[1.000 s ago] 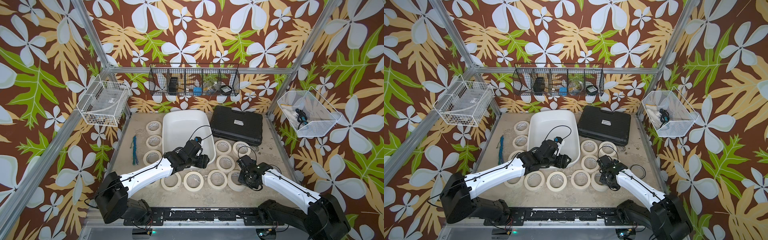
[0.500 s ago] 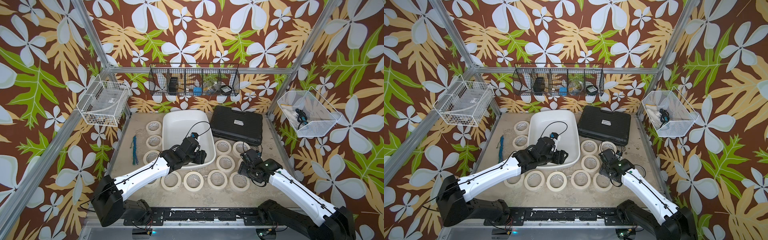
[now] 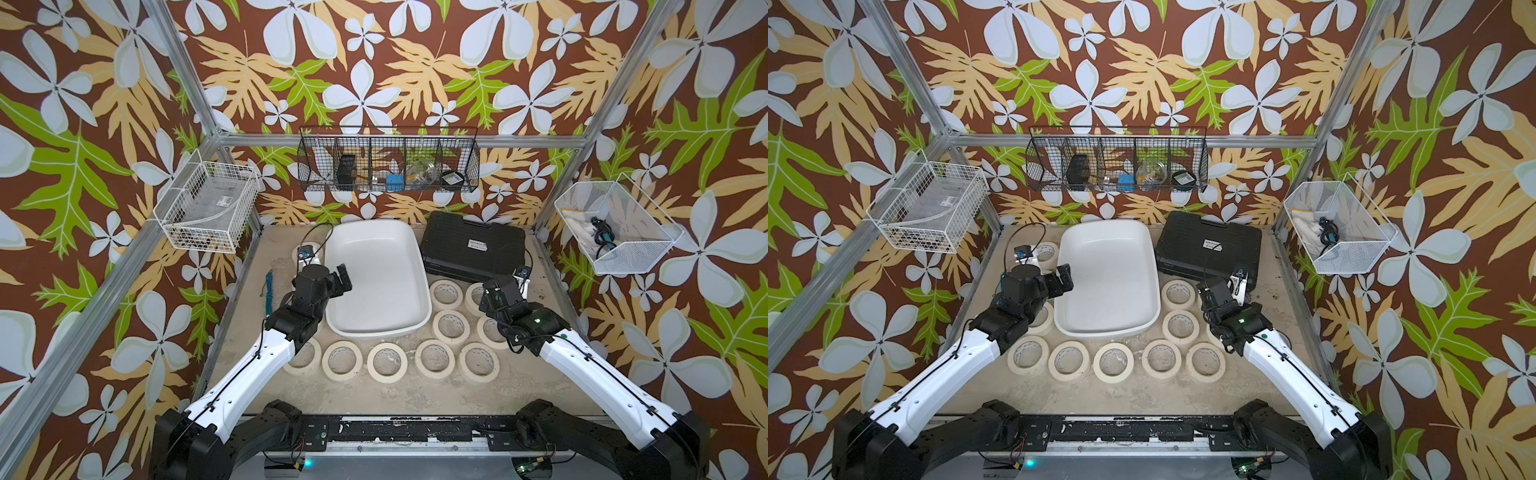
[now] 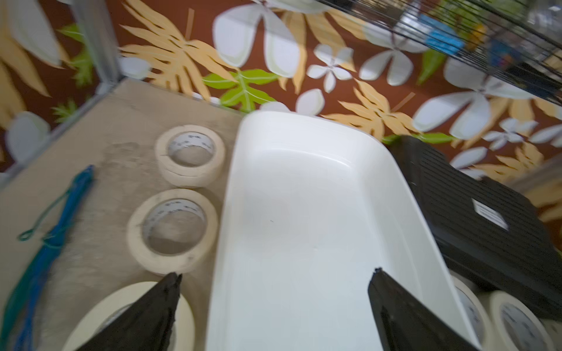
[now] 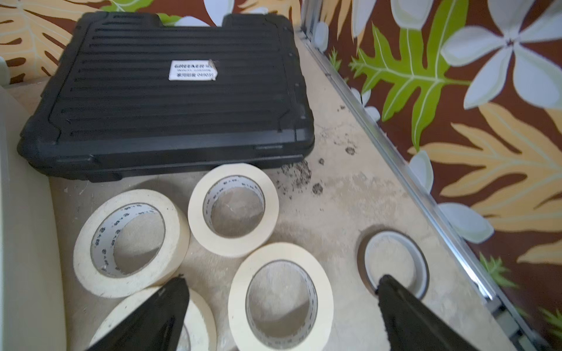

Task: Take out the art tape in the storage box
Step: Reset both arms

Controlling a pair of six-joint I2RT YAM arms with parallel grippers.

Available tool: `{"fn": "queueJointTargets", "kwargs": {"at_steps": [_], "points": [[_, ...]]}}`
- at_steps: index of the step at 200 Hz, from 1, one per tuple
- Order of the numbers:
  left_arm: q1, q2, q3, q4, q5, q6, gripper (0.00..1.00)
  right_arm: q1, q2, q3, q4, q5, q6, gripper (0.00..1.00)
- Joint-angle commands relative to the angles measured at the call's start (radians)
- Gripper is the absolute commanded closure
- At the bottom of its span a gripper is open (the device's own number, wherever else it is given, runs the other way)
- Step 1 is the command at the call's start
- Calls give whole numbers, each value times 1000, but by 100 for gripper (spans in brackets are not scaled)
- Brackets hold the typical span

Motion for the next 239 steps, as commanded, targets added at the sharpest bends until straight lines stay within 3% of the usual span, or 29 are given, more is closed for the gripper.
{"fn": "queueJointTargets", "kwargs": {"at_steps": [1, 59, 94, 124, 144, 162, 176, 192, 206, 220, 239], "points": [[89, -18, -75, 159, -107, 44, 0, -16, 2, -65, 370, 98, -203, 0], [236, -19, -392, 609, -266, 196, 0, -217, 62, -292, 795, 67, -247, 0], [283, 54, -497, 789, -212, 189, 0, -263, 106, -390, 1032, 75, -351, 0], [286, 166, -606, 1081, -97, 228, 0, -323, 164, -510, 1326, -89, -411, 0], [288, 244, -617, 1199, -18, 262, 0, -328, 174, -503, 1353, -112, -445, 0], [288, 284, -590, 1189, 48, 293, 1, -341, 196, -541, 1451, -111, -482, 0], [288, 309, -582, 1207, 110, 318, 1, -347, 198, -536, 1392, -113, -466, 0], [288, 349, -620, 1305, 175, 342, 0, -348, 255, -618, 1542, -93, -454, 0], [288, 371, -669, 1434, 153, 333, 0, -346, 288, -644, 1650, -95, -483, 0], [289, 351, -659, 1377, 147, 329, 0, -347, 275, -605, 1534, -104, -457, 0], [288, 364, -650, 1381, 149, 328, 0, -346, 343, -613, 1650, -119, -497, 0]]}}
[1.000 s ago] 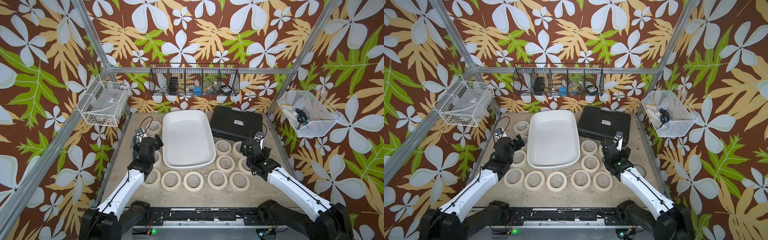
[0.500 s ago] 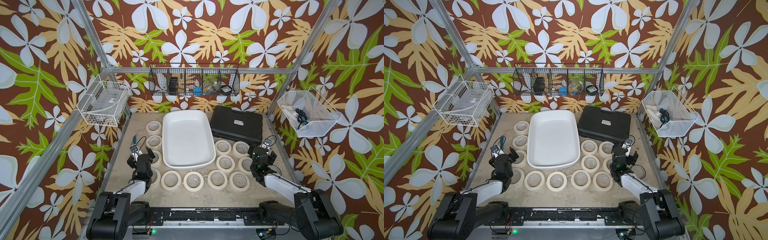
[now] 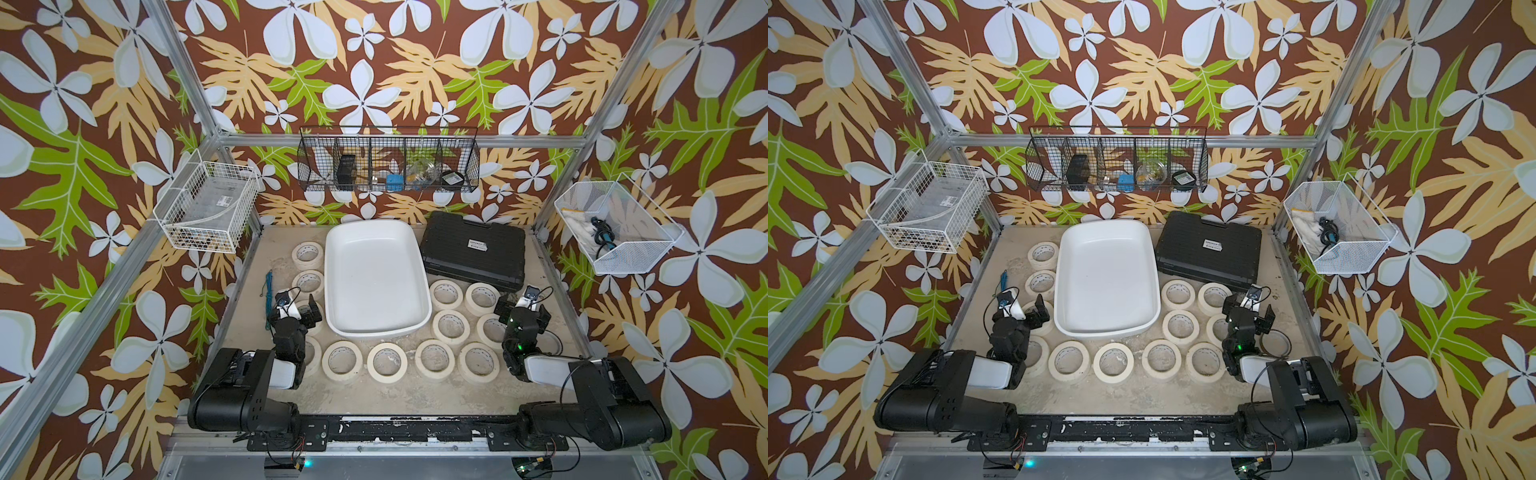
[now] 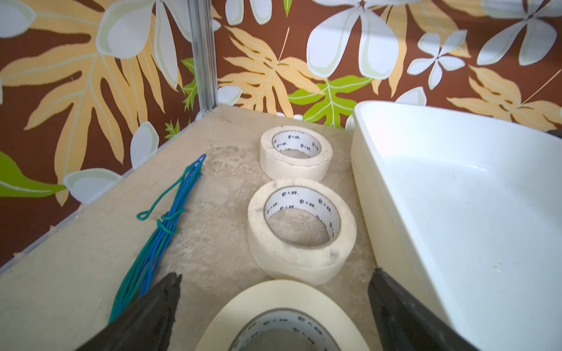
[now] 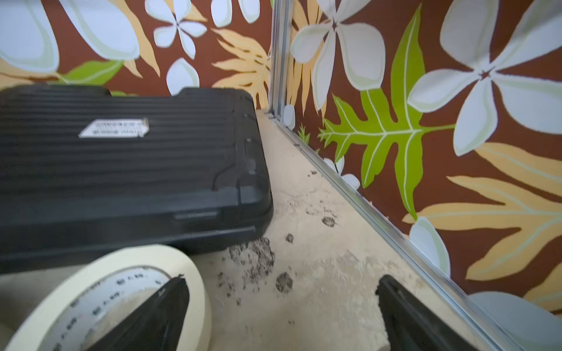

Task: Take out the art tape in the storage box
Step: Reset both arms

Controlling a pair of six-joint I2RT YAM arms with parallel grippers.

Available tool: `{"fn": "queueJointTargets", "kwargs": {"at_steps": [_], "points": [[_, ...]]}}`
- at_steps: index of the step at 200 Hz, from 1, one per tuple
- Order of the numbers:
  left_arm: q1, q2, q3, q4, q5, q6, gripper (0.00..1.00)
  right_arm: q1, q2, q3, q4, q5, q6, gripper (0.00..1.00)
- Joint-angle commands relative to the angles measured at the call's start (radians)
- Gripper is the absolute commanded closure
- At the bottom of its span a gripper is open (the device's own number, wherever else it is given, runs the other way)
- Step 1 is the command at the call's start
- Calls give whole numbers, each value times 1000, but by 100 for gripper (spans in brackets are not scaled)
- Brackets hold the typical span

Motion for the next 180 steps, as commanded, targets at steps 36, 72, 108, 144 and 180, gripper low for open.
{"fn": "queueJointTargets", "kwargs": {"at_steps": [36, 72, 108, 144, 180], "points": [[1, 5, 10, 73, 38, 17, 0, 11, 116, 111, -18, -10, -47, 0], [1, 5, 10, 72, 43, 21, 0, 20, 111, 94, 12, -42, -68, 0], [1, 5, 10, 71, 43, 21, 0, 8, 92, 46, 80, -163, -96, 0], [1, 5, 10, 72, 42, 21, 0, 10, 83, 33, 97, -159, -97, 0], [1, 5, 10, 71, 43, 21, 0, 10, 89, 39, 89, -162, -98, 0]]}}
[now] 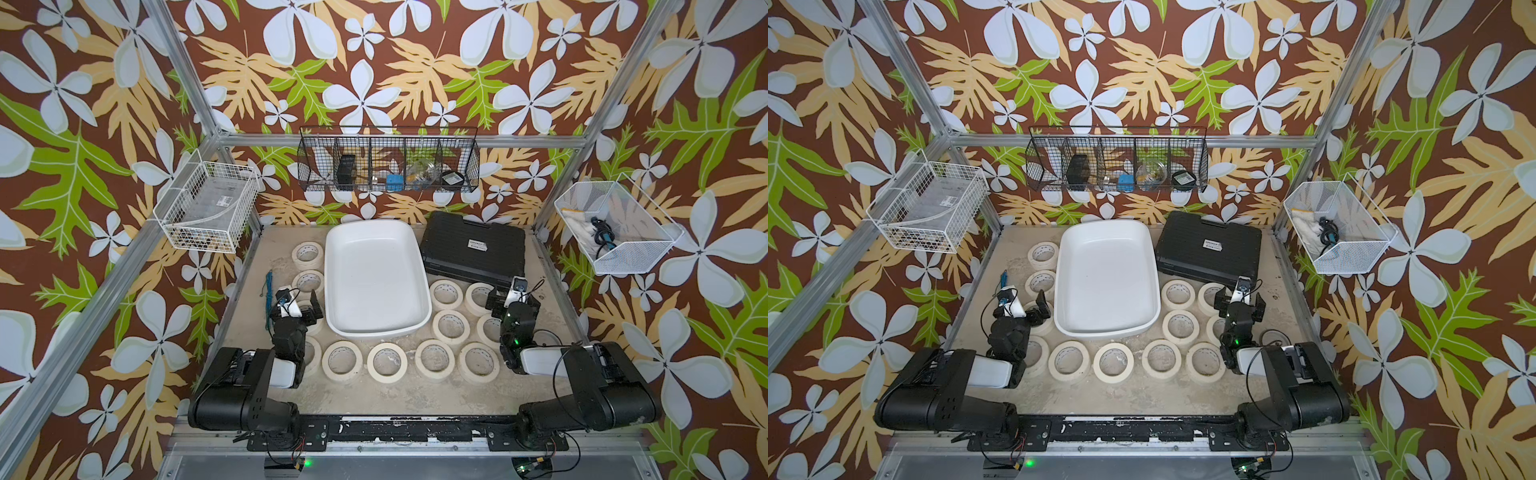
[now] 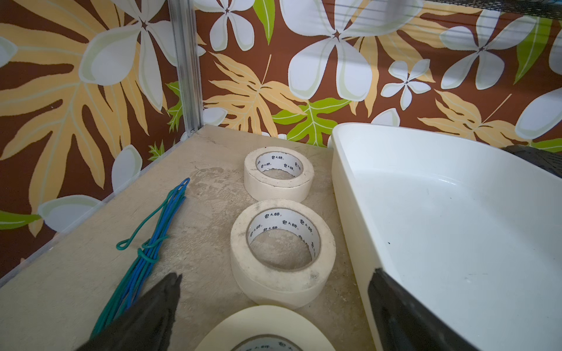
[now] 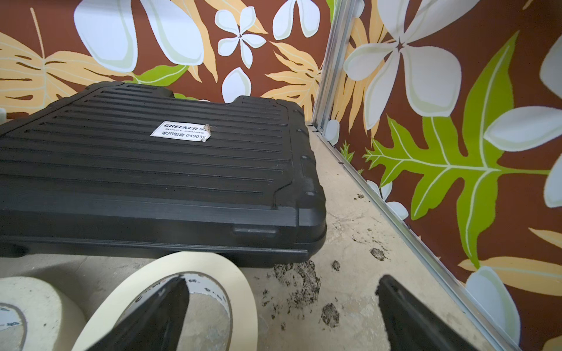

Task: Take out the art tape in the storage box
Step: Reset both arms

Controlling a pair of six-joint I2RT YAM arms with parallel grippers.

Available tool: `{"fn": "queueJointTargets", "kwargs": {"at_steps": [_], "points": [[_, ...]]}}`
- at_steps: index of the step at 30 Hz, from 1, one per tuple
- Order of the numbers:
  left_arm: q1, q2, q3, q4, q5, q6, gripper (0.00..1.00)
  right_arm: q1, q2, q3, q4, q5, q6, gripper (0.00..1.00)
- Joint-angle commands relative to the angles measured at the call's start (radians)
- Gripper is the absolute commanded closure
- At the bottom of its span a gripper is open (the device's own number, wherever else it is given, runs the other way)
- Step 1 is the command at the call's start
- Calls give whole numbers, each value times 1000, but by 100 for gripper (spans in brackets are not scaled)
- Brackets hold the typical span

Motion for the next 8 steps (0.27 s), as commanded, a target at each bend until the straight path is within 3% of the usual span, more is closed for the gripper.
{"fn": "queueJointTargets", "kwargs": {"at_steps": [1, 8], "points": [[1, 2, 6, 32, 4, 7, 0, 0, 0, 2, 29, -3, -9, 0], [2, 1, 6, 33, 4, 7, 0, -5, -4, 1, 27, -16, -4, 0]]}}
